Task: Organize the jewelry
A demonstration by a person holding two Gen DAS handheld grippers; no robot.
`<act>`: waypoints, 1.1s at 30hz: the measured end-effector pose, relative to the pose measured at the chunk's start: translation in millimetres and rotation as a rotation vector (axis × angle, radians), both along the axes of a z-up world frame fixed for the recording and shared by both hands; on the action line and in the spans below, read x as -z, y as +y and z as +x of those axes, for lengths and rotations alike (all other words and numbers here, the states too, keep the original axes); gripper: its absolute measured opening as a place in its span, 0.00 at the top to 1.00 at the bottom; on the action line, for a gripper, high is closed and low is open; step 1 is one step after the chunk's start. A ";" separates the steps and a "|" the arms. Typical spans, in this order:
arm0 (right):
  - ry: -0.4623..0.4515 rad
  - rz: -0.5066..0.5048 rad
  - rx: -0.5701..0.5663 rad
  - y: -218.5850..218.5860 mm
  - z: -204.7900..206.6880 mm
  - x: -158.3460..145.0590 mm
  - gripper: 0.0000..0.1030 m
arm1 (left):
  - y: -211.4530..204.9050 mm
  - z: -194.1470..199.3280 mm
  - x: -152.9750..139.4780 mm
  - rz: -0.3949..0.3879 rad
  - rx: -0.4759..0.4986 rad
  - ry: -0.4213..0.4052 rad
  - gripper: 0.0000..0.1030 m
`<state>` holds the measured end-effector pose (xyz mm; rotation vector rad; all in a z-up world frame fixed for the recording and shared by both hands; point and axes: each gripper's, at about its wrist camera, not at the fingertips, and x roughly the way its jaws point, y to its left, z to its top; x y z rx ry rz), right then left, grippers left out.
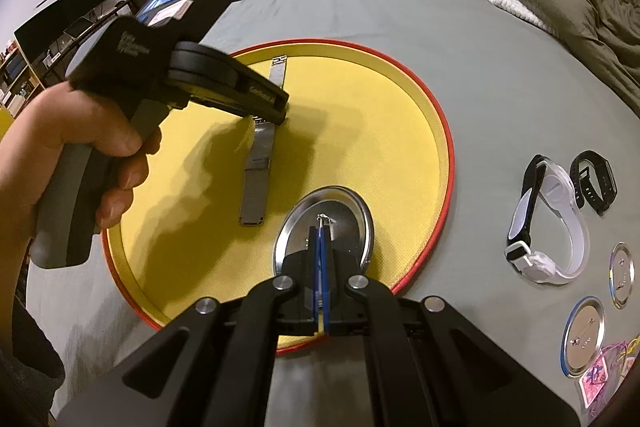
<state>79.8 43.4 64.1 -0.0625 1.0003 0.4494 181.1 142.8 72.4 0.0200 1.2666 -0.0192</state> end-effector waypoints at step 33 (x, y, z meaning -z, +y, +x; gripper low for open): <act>0.001 0.009 -0.007 -3.9 8.5 2.8 0.98 | 40.9 -16.7 -41.4 -0.168 0.029 -0.106 0.78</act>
